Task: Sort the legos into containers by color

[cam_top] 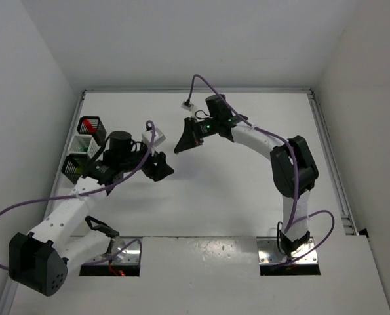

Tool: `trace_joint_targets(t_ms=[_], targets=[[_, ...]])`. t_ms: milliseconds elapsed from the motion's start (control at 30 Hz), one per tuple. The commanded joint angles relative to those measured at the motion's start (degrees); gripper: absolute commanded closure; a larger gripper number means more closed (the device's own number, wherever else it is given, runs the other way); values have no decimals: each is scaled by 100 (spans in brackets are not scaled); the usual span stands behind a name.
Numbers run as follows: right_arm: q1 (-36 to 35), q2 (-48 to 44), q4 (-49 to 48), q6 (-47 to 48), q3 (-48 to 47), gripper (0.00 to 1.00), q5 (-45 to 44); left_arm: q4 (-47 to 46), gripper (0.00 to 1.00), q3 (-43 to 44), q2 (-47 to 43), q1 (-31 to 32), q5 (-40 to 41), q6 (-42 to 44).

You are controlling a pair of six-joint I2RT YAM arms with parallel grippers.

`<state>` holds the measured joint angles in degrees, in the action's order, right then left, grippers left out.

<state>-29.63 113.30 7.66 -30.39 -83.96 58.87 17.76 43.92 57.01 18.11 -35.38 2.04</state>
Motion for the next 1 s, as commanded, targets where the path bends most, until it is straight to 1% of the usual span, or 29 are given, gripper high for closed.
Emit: trace_joint_targets(t_ms=[0,67,100,133,233,333,433,600,867,900,933,967], targets=[[-139,167,-774,-1133,71,100,309,-712,32,2,47,481,1013,-309],[-201,114,-1318,-1494,274,100,309,-817,33,2,256,536,1347,-423],[-201,62,-1537,-1800,449,100,309,-818,35,55,318,614,1401,-424],[-262,61,-1644,-1856,451,100,309,-818,36,116,371,676,1402,-424],[-316,9,-1645,-1909,451,100,309,-818,38,257,512,729,1455,-477],[-316,8,-1925,-2198,451,100,371,-818,44,362,644,781,1533,-530],[-316,-53,-1979,-2252,451,100,423,-818,49,424,776,782,1726,-582],[-316,-115,-1979,-2252,574,100,423,-818,49,530,829,782,1596,-635],[-421,-115,-1979,-2252,635,100,423,-818,49,688,882,782,1701,-688],[-421,-115,-1979,-2252,636,100,423,-818,50,688,882,782,1701,-618],[-421,-115,-2040,-2252,636,100,423,-818,58,688,882,782,1701,-617],[-421,-115,-2040,-2252,688,100,423,-818,63,688,882,782,1701,-617]])
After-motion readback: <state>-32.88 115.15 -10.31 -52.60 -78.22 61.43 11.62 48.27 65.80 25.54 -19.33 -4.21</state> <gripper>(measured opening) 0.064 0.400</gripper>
